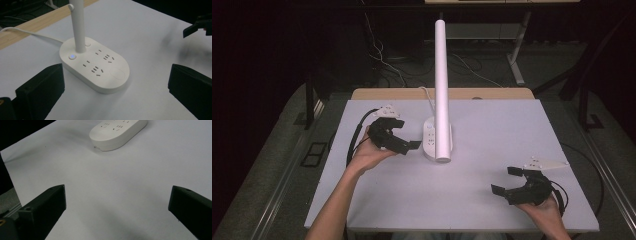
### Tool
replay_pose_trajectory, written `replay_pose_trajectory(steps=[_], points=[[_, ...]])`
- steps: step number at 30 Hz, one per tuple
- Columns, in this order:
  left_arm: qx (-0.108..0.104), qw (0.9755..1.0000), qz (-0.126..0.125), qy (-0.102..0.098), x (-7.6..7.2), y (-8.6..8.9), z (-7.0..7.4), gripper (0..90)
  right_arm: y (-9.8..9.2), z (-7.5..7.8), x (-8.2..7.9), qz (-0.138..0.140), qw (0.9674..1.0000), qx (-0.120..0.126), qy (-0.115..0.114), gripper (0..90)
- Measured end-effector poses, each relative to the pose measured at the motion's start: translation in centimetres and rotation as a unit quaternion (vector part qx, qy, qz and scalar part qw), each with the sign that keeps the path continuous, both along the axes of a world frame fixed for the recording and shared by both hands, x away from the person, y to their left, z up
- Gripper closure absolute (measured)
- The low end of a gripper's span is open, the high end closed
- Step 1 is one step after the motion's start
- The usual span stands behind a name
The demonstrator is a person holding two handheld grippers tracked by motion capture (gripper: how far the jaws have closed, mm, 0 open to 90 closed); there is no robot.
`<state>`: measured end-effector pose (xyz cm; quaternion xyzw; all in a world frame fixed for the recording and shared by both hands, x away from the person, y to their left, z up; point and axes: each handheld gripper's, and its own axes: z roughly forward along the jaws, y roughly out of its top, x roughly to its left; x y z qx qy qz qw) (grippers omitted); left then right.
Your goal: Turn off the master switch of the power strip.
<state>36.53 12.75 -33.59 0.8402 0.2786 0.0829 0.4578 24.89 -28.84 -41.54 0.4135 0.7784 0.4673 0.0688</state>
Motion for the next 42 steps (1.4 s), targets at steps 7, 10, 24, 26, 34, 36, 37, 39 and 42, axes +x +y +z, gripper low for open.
replay_pose_trajectory(steps=[7, 10, 24, 26, 34, 36, 37, 39, 42], points=[[-0.002, 1.0, 0.008, 0.001, 1.1, 0.2, 0.4, 0.0, -0.1, 0.0, 0.0, 0.001, 1.0, -0.003, -0.003, 0.6], [-0.002, 1.0, 0.009, 0.001, 1.5, 0.3, 0.6, 0.0, -0.1, 0.0, 0.0, 0.0, 1.0, -0.002, -0.003, 0.6], [-0.014, 0.9996, 0.023, 0.005, 3.7, 0.0, 0.5, 0.0, -0.1, 0.1, -0.1, -0.002, 1.0, -0.001, -0.002, 0.6], [-0.012, 0.9996, 0.026, 0.007, 4.2, -0.1, 0.4, 0.0, -0.1, 0.1, -0.1, -0.002, 1.0, -0.001, -0.003, 0.6], [-0.015, 0.9991, 0.037, 0.011, 5.5, -0.1, 0.2, 0.0, -0.3, 0.1, -0.1, -0.002, 1.0, 0.0, -0.004, 0.6], [-0.017, 0.9989, 0.04, 0.014, 5.6, -0.2, 0.2, 0.0, -0.3, 0.1, 0.0, -0.002, 1.0, 0.0, -0.005, 0.6], [-0.018, 0.999, 0.039, 0.013, 5.8, -0.2, 0.2, 0.0, -0.3, 0.1, -0.1, -0.003, 1.0, 0.001, -0.004, 0.6], [-0.02, 0.9989, 0.041, 0.014, 5.9, -0.2, 0.1, 0.0, -0.3, 0.0, 0.0, -0.004, 1.0, 0.0, -0.007, 0.6], [-0.036, 0.9977, 0.055, 0.018, 6.2, -0.5, -0.2, 0.0, -0.3, 0.0, 0.0, -0.003, 1.0, 0.0, -0.006, 0.6]])
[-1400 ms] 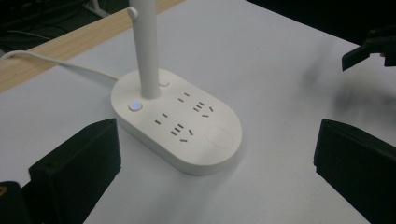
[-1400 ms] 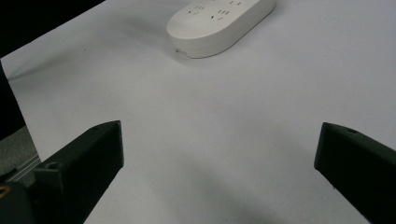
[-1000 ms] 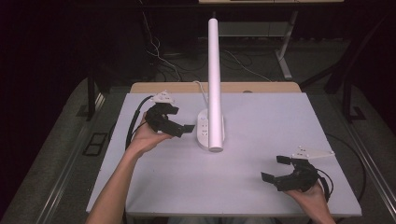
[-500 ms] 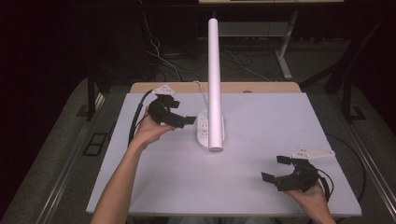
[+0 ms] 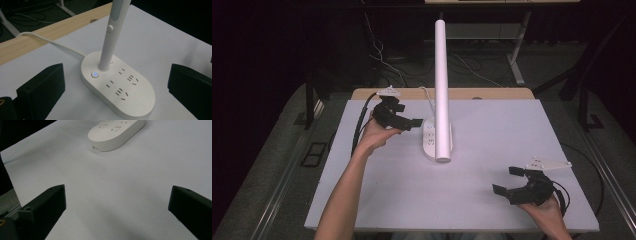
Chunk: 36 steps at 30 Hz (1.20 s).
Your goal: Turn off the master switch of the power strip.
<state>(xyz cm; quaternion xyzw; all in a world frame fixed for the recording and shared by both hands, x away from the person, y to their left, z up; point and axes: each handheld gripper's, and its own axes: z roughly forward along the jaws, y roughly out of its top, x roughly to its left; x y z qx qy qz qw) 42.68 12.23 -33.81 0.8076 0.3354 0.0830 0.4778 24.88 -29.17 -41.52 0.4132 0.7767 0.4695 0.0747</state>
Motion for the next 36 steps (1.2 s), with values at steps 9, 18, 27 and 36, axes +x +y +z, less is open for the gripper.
replay_pose_trajectory(steps=[9, 18, 27, 36], points=[[-0.011, 0.9998, 0.016, 0.004, 0.8, -0.3, -0.8, 0.1, 0.0, 0.0, 0.0, 0.0, 1.0, 0.0, 0.004, 0.6], [-0.015, 0.9995, 0.026, 0.008, 1.7, -0.7, -1.9, 0.5, 0.0, 0.0, 0.0, 0.0, 1.0, 0.0, 0.004, 0.6], [-0.01, 0.9994, 0.029, 0.015, 2.2, -1.2, -2.9, 1.3, -0.1, 0.0, 0.0, -0.001, 1.0, 0.0, 0.001, 0.6], [-0.006, 0.9991, 0.038, 0.02, 2.9, -1.9, -4.1, 5.5, -0.1, 0.0, 0.0, -0.003, 1.0, -0.001, 0.001, 0.6]])
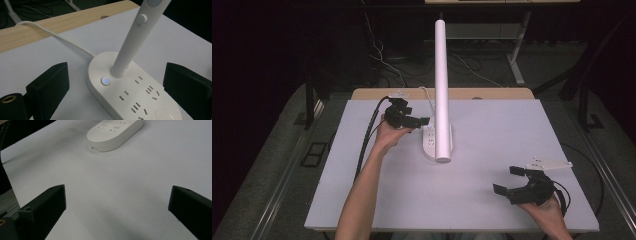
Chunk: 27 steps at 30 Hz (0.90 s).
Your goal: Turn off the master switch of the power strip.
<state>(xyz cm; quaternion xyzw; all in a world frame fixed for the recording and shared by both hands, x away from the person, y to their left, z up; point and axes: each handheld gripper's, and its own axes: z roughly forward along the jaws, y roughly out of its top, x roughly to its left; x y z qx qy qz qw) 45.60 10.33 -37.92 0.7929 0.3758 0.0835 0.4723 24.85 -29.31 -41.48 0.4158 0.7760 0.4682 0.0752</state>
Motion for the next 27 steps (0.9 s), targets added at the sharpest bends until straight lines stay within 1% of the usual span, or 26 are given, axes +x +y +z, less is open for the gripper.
replay_pose_trajectory(steps=[3, 5, 6, 10, 15, 16, 20, 21, 23, 24, 25, 26, 27], points=[[0.002, 1.0, 0.005, -0.002, 0.2, 0.0, -0.2, 6.3, 0.0, 0.0, 0.0, 0.0, 1.0, 0.0, 0.0, 0.6], [-0.001, 0.9999, 0.015, 0.001, 0.3, 0.0, -0.3, 7.2, 0.0, 0.0, 0.0, 0.0, 1.0, 0.001, 0.0, 0.6], [0.004, 0.9999, 0.015, 0.001, 0.4, 0.1, -0.4, 7.2, 0.0, 0.0, 0.0, 0.0, 1.0, 0.001, 0.0, 0.6], [0.004, 0.9997, 0.024, 0.0, 0.8, 0.3, -0.7, 11.8, 0.0, 0.0, 0.1, -0.001, 1.0, 0.001, -0.003, 0.6], [0.002, 0.9995, 0.031, 0.01, 1.2, 0.7, -1.0, 14.8, 0.0, 0.0, 0.1, -0.001, 1.0, 0.001, -0.002, 0.6], [-0.002, 0.9993, 0.035, 0.014, 1.3, 0.7, -1.0, 15.6, 0.0, 0.0, 0.1, -0.001, 1.0, 0.001, -0.002, 0.6], [-0.006, 0.9989, 0.035, 0.03, 1.6, 0.9, -1.3, 22.6, 0.0, -0.1, 0.1, -0.001, 1.0, -0.001, -0.002, 0.6], [-0.007, 0.9987, 0.029, 0.042, 1.7, 0.8, -1.5, 23.6, 0.0, -0.1, 0.1, -0.001, 1.0, 0.0, -0.001, 0.6], [-0.01, 0.9986, 0.027, 0.045, 1.7, 0.7, -1.6, 28.0, 0.0, -0.1, 0.1, -0.001, 1.0, -0.001, -0.002, 0.6], [-0.012, 0.9987, 0.022, 0.045, 1.7, 0.7, -1.6, 30.1, 0.0, -0.1, 0.1, 0.0, 1.0, -0.001, -0.001, 0.6], [-0.011, 0.9987, 0.02, 0.046, 1.8, 0.7, -1.7, 30.1, 0.0, -0.1, 0.1, 0.0, 1.0, -0.001, -0.001, 0.6], [-0.01, 0.9988, 0.017, 0.044, 1.8, 0.6, -1.7, 32.4, 0.0, -0.1, 0.2, 0.0, 1.0, -0.002, -0.002, 0.6], [-0.012, 0.9988, 0.016, 0.044, 1.8, 0.6, -1.8, 37.2, 0.0, -0.1, 0.2, 0.0, 1.0, -0.002, -0.001, 0.6]])
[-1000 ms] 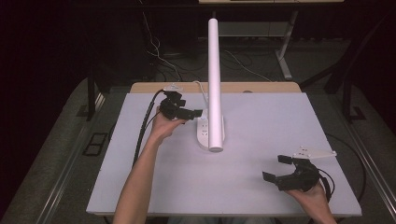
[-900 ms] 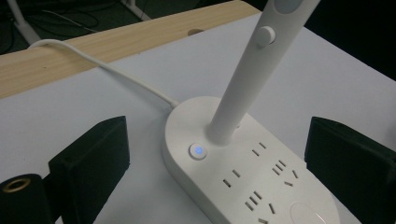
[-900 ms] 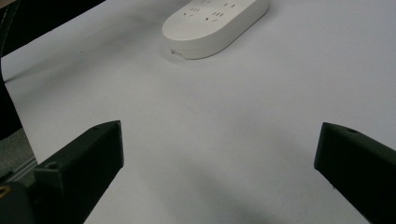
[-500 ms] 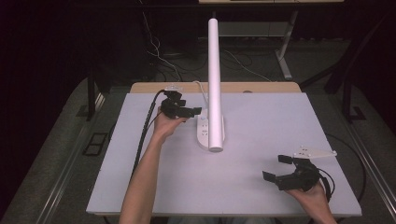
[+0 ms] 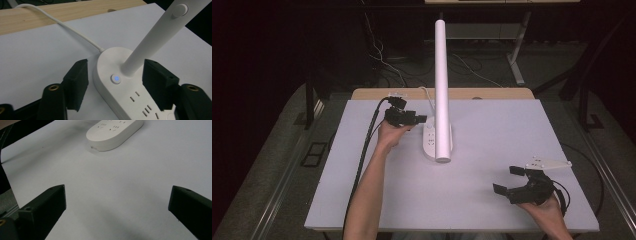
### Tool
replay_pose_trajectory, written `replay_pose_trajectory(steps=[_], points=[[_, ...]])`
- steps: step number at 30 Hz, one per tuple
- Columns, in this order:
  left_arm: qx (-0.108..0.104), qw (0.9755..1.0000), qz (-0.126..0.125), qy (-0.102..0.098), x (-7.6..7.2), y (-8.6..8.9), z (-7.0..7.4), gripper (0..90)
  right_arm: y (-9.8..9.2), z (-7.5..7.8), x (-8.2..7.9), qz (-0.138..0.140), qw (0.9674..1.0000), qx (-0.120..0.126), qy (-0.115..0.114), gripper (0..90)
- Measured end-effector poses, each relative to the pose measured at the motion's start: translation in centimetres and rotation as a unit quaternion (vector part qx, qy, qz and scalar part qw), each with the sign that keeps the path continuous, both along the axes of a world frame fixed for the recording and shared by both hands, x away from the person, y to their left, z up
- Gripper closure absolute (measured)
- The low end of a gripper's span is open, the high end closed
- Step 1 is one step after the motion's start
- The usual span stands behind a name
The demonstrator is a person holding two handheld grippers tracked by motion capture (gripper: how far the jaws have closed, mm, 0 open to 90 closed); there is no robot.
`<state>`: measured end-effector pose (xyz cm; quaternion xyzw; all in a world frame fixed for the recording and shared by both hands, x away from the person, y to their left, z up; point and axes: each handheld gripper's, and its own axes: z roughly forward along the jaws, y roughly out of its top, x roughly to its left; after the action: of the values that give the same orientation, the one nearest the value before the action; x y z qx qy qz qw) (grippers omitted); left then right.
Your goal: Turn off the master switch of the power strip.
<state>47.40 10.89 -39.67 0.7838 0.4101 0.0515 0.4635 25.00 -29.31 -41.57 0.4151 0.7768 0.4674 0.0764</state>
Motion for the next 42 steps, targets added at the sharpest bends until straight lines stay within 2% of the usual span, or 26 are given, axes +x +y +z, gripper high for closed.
replay_pose_trajectory(steps=[4, 11, 22, 28, 32, 42], points=[[-0.003, 1.0, 0.0, 0.003, 0.1, 0.0, -0.1, 43.7, 0.0, 0.0, 0.0, -0.001, 1.0, 0.0, -0.001, 0.6], [-0.004, 0.9999, 0.007, 0.006, 0.4, 0.2, -0.5, 63.4, -0.1, 0.0, 0.0, -0.002, 1.0, 0.0, 0.001, 0.6], [-0.023, 0.9996, 0.011, 0.015, 0.8, -0.5, -1.5, 86.4, -0.2, 0.0, 0.1, -0.002, 1.0, -0.001, 0.001, 0.6], [-0.029, 0.9994, 0.012, 0.013, 0.9, -0.7, -1.7, 89.4, -0.2, 0.0, 0.1, -0.002, 1.0, -0.001, 0.001, 0.6], [-0.024, 0.9996, 0.01, 0.014, 0.9, -0.9, -2.0, 89.5, -0.1, 0.0, 0.1, -0.001, 1.0, -0.001, 0.001, 0.6], [-0.024, 0.9994, 0.003, 0.027, 0.9, -1.8, -2.9, 89.6, -0.1, -0.1, 0.1, 0.002, 1.0, -0.003, 0.003, 0.6]])
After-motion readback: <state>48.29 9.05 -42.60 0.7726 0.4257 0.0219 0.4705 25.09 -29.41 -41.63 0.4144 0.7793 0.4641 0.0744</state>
